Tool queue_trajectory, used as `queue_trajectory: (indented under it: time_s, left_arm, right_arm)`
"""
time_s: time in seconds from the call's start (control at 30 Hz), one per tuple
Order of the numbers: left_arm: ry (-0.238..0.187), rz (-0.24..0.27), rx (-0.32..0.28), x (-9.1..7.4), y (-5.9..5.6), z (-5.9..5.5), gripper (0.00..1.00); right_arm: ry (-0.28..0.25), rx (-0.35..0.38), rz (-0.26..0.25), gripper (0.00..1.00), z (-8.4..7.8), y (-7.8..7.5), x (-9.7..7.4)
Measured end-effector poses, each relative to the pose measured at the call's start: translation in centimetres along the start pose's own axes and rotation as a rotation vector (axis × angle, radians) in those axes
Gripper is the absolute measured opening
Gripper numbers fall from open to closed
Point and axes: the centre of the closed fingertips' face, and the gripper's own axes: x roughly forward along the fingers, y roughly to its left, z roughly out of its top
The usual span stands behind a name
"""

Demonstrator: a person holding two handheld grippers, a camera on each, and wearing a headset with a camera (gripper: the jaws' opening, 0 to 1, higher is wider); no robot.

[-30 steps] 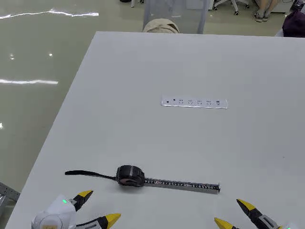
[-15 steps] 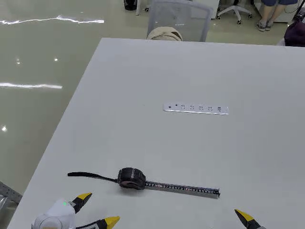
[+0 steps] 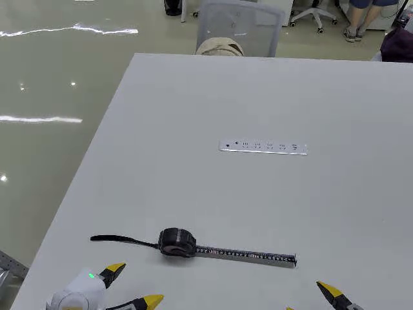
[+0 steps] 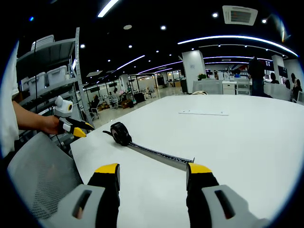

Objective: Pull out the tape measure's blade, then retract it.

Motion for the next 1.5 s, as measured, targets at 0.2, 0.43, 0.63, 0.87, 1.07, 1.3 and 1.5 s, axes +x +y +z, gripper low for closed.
queue_trajectory:
  time_s: [0.2,0.43,0.63,0.87,1.07,1.3,1.5]
  left_arm:
    - [0.012,-0.005,0.000,0.7,-0.5,0.1,0.69]
    - [0.012,-0.010,-0.027,2.0,-1.3,0.4,0.70]
    - [0.013,-0.018,-0.043,2.8,-1.8,0.6,0.71]
    - [0.003,0.000,-0.081,3.2,-1.4,1.1,0.72]
    - [0.002,0.003,-0.108,3.8,-1.7,1.2,0.71]
    - [0.009,0.018,-0.128,4.3,-1.6,1.1,0.71]
    - [0.011,0.035,-0.149,4.7,-1.3,1.1,0.73]
  right_arm:
    - [0.000,0.000,0.006,0.56,0.2,0.0,0.3]
    - [-0.009,-0.003,0.009,0.56,0.5,0.2,0.6]
    - [-0.009,0.001,0.015,0.55,0.4,0.4,0.8]
    - [-0.009,0.002,0.016,0.55,0.4,0.4,0.9]
    - [-0.003,0.002,0.019,0.54,0.3,0.2,1.1]
    - [-0.001,0.008,0.020,0.54,0.3,0.1,1.3]
    - [-0.002,0.013,0.016,0.54,0.3,-0.2,1.2]
